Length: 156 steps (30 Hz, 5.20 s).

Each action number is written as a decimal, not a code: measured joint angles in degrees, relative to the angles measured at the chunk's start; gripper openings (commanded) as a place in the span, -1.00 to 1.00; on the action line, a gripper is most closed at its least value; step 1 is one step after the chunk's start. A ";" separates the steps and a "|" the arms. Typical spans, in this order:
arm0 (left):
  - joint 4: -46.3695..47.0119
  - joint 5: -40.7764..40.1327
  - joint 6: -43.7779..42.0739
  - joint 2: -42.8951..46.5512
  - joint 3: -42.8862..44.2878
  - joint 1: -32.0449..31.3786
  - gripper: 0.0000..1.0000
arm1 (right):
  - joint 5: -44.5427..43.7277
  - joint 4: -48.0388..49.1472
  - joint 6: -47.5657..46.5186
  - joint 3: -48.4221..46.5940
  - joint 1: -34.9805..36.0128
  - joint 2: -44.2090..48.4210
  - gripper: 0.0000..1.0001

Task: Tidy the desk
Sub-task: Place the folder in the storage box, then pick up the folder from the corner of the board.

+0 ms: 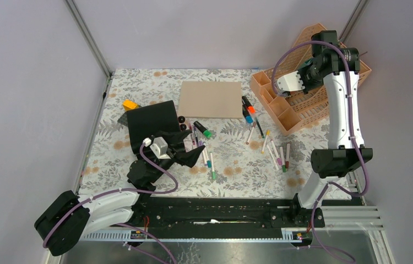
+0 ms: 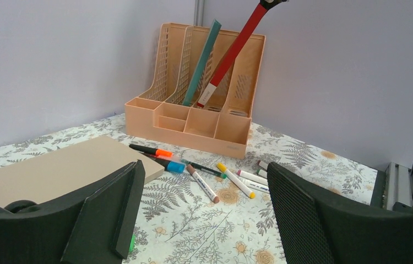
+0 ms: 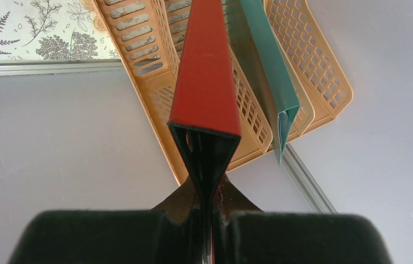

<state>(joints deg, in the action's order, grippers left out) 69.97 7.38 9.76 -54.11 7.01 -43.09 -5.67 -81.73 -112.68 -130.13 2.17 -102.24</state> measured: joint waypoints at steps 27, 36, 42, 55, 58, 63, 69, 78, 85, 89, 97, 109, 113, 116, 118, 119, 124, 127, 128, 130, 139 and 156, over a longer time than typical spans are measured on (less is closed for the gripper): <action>0.15 0.07 0.83 -0.46 0.00 0.00 0.74 | -0.74 2.45 3.17 0.61 -1.55 -6.69 0.14; 0.26 0.09 0.83 -0.68 0.00 0.00 0.74 | -0.79 10.29 9.29 -0.15 -1.86 -6.69 0.97; 0.28 0.09 0.98 -1.18 0.00 0.00 0.76 | 1.62 14.47 15.72 -0.13 -1.86 -6.29 0.99; -12.68 -0.24 7.45 -3.58 8.41 0.00 0.97 | 31.74 27.85 47.06 34.01 -1.86 21.49 0.99; -18.58 -0.22 8.70 -5.57 12.87 0.00 0.97 | 42.51 35.06 57.86 46.05 -1.86 25.99 0.99; -27.28 0.17 10.05 -7.54 16.55 0.00 0.98 | 55.65 51.17 78.47 60.22 -0.76 21.94 0.99; -34.38 -0.17 11.28 -7.61 16.85 0.00 0.97 | 58.07 64.54 94.12 63.04 1.86 9.86 0.99; -42.18 -3.28 12.04 -4.72 17.29 0.00 0.97 | 48.46 76.72 111.58 59.65 7.23 -7.50 0.98; -44.94 -5.35 12.31 -0.98 17.29 0.02 0.97 | 34.77 88.76 127.47 55.08 8.04 -13.75 0.89; -45.31 -5.97 12.26 -0.11 17.29 0.04 0.97 | 32.81 91.78 131.80 53.79 7.93 -15.37 0.67; -46.38 -6.23 12.09 0.07 17.29 0.04 0.97 | 34.29 93.09 136.56 53.27 8.24 -17.38 0.48; -46.38 -6.25 12.13 0.98 16.76 0.04 0.98 | 35.34 92.78 139.03 53.27 8.33 -18.91 0.26; -46.36 -6.25 12.17 1.27 16.76 0.04 0.97 | 37.05 92.89 140.56 53.22 8.35 -19.63 0.39; -46.45 -6.25 12.28 1.55 16.74 0.04 0.97 | 38.01 92.89 141.70 53.16 8.37 -20.74 0.49; -46.47 -6.25 12.31 2.08 16.74 0.04 0.97 | 38.32 93.04 142.55 53.16 8.52 -20.98 0.50; -46.49 -6.25 12.33 2.40 16.74 0.04 0.98 | 38.18 93.18 142.62 53.13 8.59 -20.96 0.48; -46.38 -6.25 12.37 3.82 16.31 0.04 0.98 | 38.32 93.35 143.45 53.16 8.61 -21.16 -0.12; -46.64 -6.25 12.55 3.85 15.93 0.04 0.97 | 39.58 94.75 145.06 53.16 8.61 -21.66 -0.42; -46.64 -6.23 12.59 3.85 15.87 0.04 0.97 | 39.89 95.14 145.57 53.22 8.61 -21.73 -0.53; -46.93 -6.23 12.68 3.87 15.85 0.04 0.97 | 40.85 96.30 146.55 53.51 8.63 -21.75 -0.70; -47.45 -6.23 12.76 4.68 15.85 0.04 0.97 | 44.39 102.84 151.10 55.45 8.63 -21.14 -1.00; -35.52 -1.22 0.28 -2.29 16.22 -2.01 0.97 | 43.95 101.48 152.95 56.02 7.65 -4.72 -1.00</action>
<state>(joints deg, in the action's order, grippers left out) 34.46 6.15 10.04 -56.40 23.22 -45.10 38.28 19.75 40.27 -74.11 9.82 -106.96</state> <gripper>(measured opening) 0.987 0.011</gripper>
